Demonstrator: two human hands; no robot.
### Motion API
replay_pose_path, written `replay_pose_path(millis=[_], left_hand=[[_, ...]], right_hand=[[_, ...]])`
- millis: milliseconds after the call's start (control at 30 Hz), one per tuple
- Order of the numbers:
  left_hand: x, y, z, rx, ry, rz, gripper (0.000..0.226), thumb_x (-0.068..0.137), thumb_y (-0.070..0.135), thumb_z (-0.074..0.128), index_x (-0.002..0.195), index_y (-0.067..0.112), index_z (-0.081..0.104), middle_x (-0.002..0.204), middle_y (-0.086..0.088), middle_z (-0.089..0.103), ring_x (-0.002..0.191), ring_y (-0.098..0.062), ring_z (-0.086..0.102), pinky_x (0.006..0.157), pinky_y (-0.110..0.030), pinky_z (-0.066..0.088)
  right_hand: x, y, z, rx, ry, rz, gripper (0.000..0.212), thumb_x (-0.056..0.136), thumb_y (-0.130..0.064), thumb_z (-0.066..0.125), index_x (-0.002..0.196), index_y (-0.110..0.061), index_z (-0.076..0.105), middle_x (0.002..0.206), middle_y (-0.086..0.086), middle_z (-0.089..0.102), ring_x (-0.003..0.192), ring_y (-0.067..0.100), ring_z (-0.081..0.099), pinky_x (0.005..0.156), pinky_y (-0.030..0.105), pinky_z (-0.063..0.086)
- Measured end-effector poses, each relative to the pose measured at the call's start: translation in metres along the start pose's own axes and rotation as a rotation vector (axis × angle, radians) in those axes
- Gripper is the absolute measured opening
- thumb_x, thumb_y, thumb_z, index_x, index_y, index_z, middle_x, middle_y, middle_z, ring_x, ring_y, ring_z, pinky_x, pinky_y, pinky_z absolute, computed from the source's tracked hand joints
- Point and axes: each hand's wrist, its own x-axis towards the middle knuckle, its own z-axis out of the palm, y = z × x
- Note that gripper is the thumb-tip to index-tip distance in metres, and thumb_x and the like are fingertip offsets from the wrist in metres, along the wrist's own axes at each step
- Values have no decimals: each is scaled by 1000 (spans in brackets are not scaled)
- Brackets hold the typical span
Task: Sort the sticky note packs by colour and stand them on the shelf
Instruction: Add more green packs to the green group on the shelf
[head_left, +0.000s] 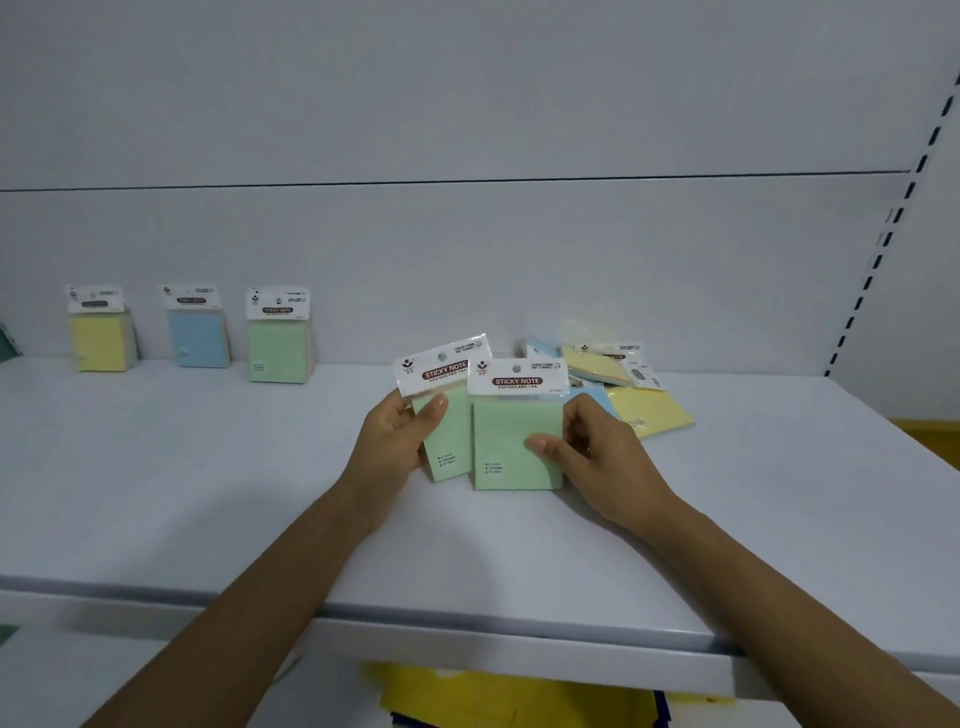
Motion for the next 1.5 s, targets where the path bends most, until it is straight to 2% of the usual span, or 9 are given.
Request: replay_pose_path(millis=[200, 433, 600, 733, 900, 1133, 1267, 1367, 1500], left_hand=[[-2, 3, 1, 74, 24, -12, 23, 95, 10, 50, 108, 26, 60, 99, 3, 70, 86, -14, 66, 80, -38, 52], [-7, 2, 1, 89, 56, -44, 15, 92, 6, 54, 103, 12, 63, 96, -2, 70, 75, -8, 68, 55, -14, 50], [-8, 3, 0, 129, 60, -51, 15, 93, 12, 55, 107, 10, 60, 104, -6, 69, 95, -22, 66, 81, -34, 54], [-5, 1, 1, 164, 58, -56, 5, 93, 14, 56, 93, 16, 60, 99, -10, 67, 87, -22, 66, 72, -32, 51], [-1, -2, 2, 197, 89, -48, 4, 91, 14, 56, 94, 12, 59, 101, -13, 67, 94, -28, 66, 79, -42, 53], [21, 23, -38, -37, -18, -205, 15, 92, 11, 51, 104, 14, 59, 91, -4, 63, 74, -15, 59, 41, -16, 45], [63, 42, -109, 69, -27, -111, 22, 91, 2, 48, 97, 17, 62, 96, -6, 66, 84, -20, 58, 58, -23, 48], [88, 47, -169, 144, -10, -46, 10, 91, 11, 56, 92, 18, 64, 91, -2, 67, 88, -22, 61, 66, -27, 49], [110, 41, -231, 202, -27, 4, 10, 88, 17, 63, 96, 22, 64, 107, -7, 69, 102, -26, 65, 92, -46, 52]], right_hand=[[3, 1, 1, -10, 13, 44, 31, 84, -34, 68, 78, -13, 46, 63, -8, 46, 53, 4, 38, 50, 16, 33], [0, 1, 0, 77, -6, 102, 34, 84, -30, 69, 71, -16, 41, 57, -9, 42, 48, 2, 34, 48, 14, 32], [3, -17, -8, 246, -57, 243, 36, 85, -18, 68, 68, -15, 37, 57, -3, 40, 48, 5, 36, 46, 16, 33], [8, -31, -6, 566, -62, 318, 19, 88, -18, 64, 96, -3, 55, 90, 14, 65, 79, 24, 60, 71, 31, 47], [25, -64, 30, 830, 24, 341, 17, 93, -15, 55, 109, -13, 53, 103, 5, 70, 89, 19, 67, 76, 30, 55], [73, -125, 87, 676, 17, 284, 19, 91, -14, 58, 109, -12, 54, 100, 6, 71, 86, 20, 69, 71, 30, 55], [99, -140, 117, 654, 42, 278, 15, 91, -11, 57, 105, -12, 54, 92, 2, 72, 82, 19, 69, 72, 32, 55], [115, -141, 156, 624, 45, 317, 9, 92, -9, 56, 99, -13, 53, 94, 7, 70, 79, 18, 68, 61, 26, 54], [132, -145, 203, 513, -7, 295, 15, 91, -10, 58, 104, -10, 51, 96, 8, 70, 80, 21, 68, 63, 29, 56]])
